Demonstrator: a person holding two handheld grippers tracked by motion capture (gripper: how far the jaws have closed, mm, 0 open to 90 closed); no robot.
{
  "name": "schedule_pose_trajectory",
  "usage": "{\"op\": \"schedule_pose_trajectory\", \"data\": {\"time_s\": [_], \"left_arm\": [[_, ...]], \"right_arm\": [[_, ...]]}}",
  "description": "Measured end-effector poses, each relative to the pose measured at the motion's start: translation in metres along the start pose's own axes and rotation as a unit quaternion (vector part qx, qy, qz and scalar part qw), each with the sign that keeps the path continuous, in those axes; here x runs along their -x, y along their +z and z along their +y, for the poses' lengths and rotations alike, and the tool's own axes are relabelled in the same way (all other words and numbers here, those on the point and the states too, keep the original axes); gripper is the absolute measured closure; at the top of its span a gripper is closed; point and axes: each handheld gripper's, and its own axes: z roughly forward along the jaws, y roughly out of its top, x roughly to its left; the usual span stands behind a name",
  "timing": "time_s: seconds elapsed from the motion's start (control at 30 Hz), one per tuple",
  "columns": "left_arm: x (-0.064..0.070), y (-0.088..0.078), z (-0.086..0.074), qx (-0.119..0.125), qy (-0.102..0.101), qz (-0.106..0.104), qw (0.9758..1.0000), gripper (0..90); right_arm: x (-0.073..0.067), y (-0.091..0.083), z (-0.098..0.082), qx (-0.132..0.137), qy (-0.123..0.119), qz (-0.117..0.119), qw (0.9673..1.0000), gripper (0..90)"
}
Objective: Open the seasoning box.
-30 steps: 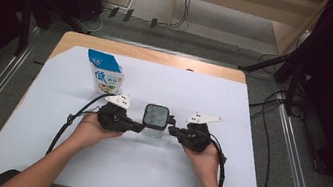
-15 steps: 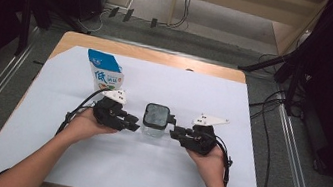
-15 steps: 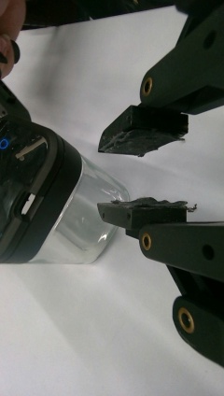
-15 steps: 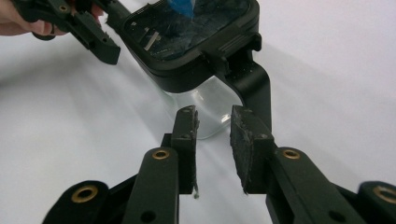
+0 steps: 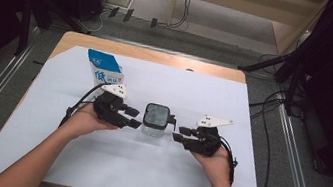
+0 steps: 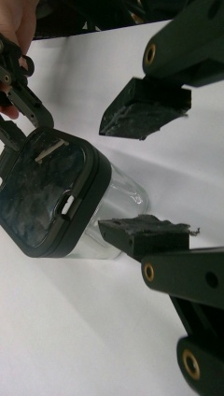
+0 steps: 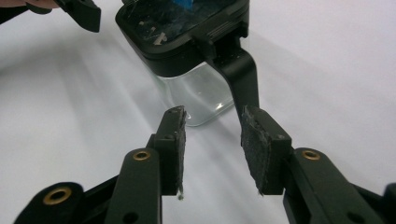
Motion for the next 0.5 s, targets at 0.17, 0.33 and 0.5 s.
{"op": "schedule_pose_trajectory", "data": {"time_s": [0.17,0.33,0.5], "left_arm": [[-0.005,0.001,0.007,-0.013,-0.007,-0.023,0.9996,46.8],[-0.012,0.005,0.016,-0.005,0.004,-0.044,0.9990,35.4],[-0.012,0.011,0.019,-0.019,0.023,-0.032,0.9990,22.5]], "right_arm": [[0.002,-0.001,0.001,0.007,0.004,-0.002,1.0000,59.3],[0.003,-0.003,0.001,0.010,0.006,-0.005,0.9999,58.2],[0.004,-0.001,0.001,0.008,0.005,-0.009,0.9999,57.0]]}}
